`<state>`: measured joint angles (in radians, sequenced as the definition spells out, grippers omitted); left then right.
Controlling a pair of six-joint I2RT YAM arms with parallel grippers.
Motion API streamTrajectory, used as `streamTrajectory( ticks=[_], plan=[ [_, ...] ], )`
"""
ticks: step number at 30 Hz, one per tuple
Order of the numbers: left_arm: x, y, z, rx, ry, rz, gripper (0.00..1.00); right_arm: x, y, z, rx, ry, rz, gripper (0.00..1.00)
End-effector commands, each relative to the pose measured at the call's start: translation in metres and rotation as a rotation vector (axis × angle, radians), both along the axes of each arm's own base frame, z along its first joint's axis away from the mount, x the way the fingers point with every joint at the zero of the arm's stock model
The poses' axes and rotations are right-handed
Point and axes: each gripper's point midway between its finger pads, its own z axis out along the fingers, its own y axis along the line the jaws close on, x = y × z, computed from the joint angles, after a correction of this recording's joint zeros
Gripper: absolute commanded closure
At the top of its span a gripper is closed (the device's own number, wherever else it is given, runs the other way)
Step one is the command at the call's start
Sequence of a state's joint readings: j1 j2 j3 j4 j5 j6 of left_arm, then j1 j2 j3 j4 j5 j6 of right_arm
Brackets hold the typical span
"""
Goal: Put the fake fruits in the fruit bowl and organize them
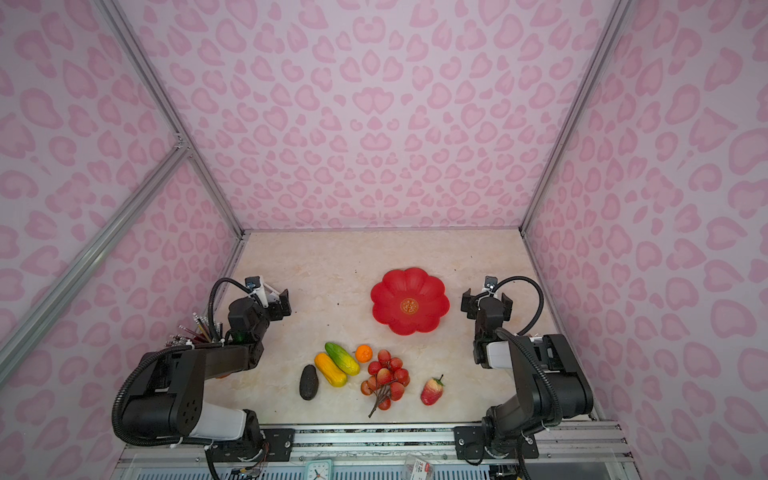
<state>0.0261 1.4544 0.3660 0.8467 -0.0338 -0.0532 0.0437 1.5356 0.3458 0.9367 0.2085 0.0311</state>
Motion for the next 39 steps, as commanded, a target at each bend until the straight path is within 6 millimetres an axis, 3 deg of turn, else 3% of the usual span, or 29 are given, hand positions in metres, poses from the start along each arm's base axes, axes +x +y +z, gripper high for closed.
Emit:
streamTrajectory(
  ticks=[1, 6, 8, 11, 15, 19, 22, 26, 29, 33, 39],
  plan=[
    [0.005, 0.001, 0.012, 0.002, -0.049, 0.000, 0.03, 0.002, 0.000, 0.004, -0.003, -0.017, 0.001, 0.00],
    [0.004, 0.004, 0.016, 0.001, -0.046, 0.024, 0.03, 0.001, 0.003, 0.012, -0.008, -0.042, 0.012, 0.00],
    [0.009, 0.015, 0.025, -0.012, 0.015, 0.095, 0.03, 0.001, 0.001, 0.019, -0.020, -0.036, -0.005, 0.00],
    [0.004, 0.014, 0.041, -0.042, 0.015, 0.099, 0.03, -0.001, 0.001, 0.031, 0.002, 0.057, -0.036, 0.00],
    [-0.004, 0.010, 0.062, -0.135, -0.019, 0.110, 0.03, -0.010, 0.002, 0.058, 0.279, 0.043, -0.113, 0.02],
    [0.000, 0.026, 0.084, -0.260, 0.020, 0.257, 0.03, -0.019, 0.030, 0.064, 0.432, 0.070, 0.049, 0.07],
    [-0.001, 0.013, 0.104, -0.356, 0.036, 0.209, 0.03, -0.041, 0.042, 0.060, 0.505, 0.173, 0.033, 0.13],
    [-0.005, -0.016, 0.122, -0.455, 0.045, 0.066, 0.01, -0.087, 0.062, 0.052, 0.414, 0.344, -0.008, 0.15],
    [-0.012, -0.022, 0.120, -0.490, 0.074, 0.047, 0.00, -0.123, 0.076, 0.037, 0.390, 0.421, -0.016, 0.16],
    [-0.025, -0.030, 0.107, -0.534, 0.119, 0.026, 0.01, -0.170, 0.093, 0.003, 0.448, 0.510, -0.032, 0.19],
    [-0.040, -0.034, 0.100, -0.553, 0.142, 0.016, 0.01, -0.207, 0.119, -0.018, 0.486, 0.548, 0.018, 0.21]
  ],
)
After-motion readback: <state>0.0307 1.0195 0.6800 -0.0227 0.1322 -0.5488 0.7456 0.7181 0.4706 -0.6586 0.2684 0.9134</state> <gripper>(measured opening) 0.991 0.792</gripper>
